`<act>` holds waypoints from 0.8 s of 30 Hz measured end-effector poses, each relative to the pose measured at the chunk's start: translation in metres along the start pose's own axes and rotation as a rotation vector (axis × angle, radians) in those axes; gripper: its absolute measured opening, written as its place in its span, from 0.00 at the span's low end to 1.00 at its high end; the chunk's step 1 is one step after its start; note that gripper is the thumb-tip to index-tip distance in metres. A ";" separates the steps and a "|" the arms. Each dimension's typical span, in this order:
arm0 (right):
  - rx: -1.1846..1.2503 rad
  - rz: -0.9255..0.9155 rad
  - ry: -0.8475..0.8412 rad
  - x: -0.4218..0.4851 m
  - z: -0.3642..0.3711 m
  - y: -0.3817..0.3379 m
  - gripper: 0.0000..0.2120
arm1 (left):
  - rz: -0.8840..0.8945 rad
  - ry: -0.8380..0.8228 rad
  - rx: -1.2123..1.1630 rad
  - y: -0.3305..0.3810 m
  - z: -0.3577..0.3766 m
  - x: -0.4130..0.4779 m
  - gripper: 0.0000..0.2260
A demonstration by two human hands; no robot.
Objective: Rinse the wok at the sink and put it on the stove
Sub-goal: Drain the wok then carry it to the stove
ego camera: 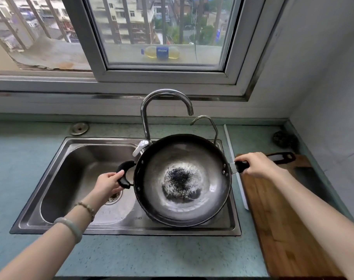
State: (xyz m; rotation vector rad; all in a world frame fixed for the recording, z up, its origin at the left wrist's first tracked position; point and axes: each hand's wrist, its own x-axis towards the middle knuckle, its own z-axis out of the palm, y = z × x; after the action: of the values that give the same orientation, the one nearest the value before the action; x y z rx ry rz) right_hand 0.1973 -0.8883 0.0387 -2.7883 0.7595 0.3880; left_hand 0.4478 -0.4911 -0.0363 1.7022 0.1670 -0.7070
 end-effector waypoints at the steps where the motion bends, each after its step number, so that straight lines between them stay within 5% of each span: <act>1: -0.014 -0.007 0.044 -0.002 0.003 0.002 0.25 | 0.028 0.001 -0.003 0.002 0.002 0.000 0.10; 9: 0.159 0.070 -0.025 -0.010 0.046 0.004 0.24 | 0.230 0.065 0.028 0.040 0.012 0.003 0.12; 18: 0.075 0.007 -0.236 0.002 0.011 -0.001 0.25 | -0.021 0.093 0.074 0.011 -0.002 0.003 0.10; 24: -0.074 -0.053 -0.091 0.005 -0.011 -0.003 0.24 | -0.076 0.029 0.007 -0.008 -0.004 0.000 0.09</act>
State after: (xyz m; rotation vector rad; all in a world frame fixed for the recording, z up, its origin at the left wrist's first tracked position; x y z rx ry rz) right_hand 0.2050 -0.8913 0.0476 -2.8301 0.6627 0.5405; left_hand 0.4459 -0.4856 -0.0426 1.7205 0.2513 -0.7402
